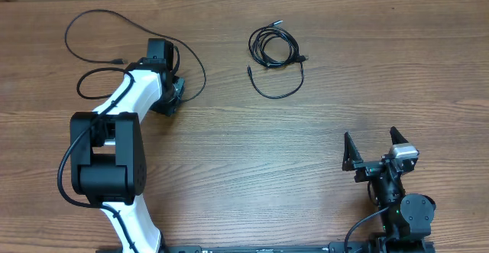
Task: Untangle cables
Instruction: 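Grip the cable just behind its plug with the left gripper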
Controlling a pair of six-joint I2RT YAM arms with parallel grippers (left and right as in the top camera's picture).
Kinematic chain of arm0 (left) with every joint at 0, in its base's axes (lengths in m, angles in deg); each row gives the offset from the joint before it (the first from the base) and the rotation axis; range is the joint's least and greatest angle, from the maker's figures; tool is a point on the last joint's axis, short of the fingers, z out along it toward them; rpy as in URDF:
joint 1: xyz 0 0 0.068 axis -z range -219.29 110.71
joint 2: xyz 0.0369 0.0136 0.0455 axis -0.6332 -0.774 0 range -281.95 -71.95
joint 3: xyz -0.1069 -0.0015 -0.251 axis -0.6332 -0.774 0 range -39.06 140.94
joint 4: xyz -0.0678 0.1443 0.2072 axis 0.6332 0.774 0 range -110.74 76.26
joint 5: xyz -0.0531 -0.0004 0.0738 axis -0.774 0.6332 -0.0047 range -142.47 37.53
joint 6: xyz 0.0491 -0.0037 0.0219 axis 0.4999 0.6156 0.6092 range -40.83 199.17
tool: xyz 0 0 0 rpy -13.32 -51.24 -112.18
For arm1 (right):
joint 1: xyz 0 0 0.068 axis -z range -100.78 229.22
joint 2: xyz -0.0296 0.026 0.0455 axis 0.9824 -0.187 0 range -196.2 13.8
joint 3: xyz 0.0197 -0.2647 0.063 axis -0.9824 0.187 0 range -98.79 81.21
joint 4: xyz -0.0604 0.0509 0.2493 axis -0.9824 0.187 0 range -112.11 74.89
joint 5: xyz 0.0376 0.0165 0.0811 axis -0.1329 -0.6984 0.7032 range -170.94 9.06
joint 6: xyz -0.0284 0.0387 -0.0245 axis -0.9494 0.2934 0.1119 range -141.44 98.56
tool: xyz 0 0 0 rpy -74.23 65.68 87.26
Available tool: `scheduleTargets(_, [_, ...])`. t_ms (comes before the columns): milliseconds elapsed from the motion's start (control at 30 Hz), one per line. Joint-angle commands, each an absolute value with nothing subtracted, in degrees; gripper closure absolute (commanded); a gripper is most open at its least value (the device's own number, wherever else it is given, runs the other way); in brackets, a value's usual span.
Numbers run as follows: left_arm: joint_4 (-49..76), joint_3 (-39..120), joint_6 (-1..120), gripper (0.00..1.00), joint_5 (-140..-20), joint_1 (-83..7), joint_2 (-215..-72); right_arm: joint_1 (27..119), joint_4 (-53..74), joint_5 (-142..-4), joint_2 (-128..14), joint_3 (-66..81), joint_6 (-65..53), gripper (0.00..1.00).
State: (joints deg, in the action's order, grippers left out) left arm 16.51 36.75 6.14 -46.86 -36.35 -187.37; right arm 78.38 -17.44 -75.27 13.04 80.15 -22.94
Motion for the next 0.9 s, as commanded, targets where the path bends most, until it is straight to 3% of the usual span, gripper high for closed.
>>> scheduleTargets(0, [18.0, 35.6, 7.7, 0.76, -42.9, -36.8, -188.9, 78.5, -17.7, -75.6, 13.2, 80.7, -23.2, 0.00])
scheduleTargets(133, [17.8, 35.6, 10.1, 0.85, -42.4, -37.6, -189.1, 78.5, -17.7, -75.6, 13.2, 80.7, -23.2, 0.00])
scheduleTargets(300, [18.1, 35.6, 14.6, 0.89, -43.8, -39.0, -191.6, 78.5, -17.7, -75.6, 13.2, 80.7, -23.2, 0.00])
scheduleTargets(367, [18.3, 35.6, 15.9, 0.96, -45.5, -39.4, -193.2, 78.5, -17.7, -75.6, 13.2, 80.7, -23.2, 0.00])
scheduleTargets(633, [18.8, 36.6, 22.2, 0.96, -47.0, -41.3, -194.0, 78.5, -17.7, -75.6, 13.2, 80.7, -23.2, 0.00])
scheduleTargets(867, [18.7, 43.3, 27.0, 0.96, -55.5, -46.1, -194.0, 78.5, -17.7, -75.6, 13.2, 80.7, -23.2, 0.00])
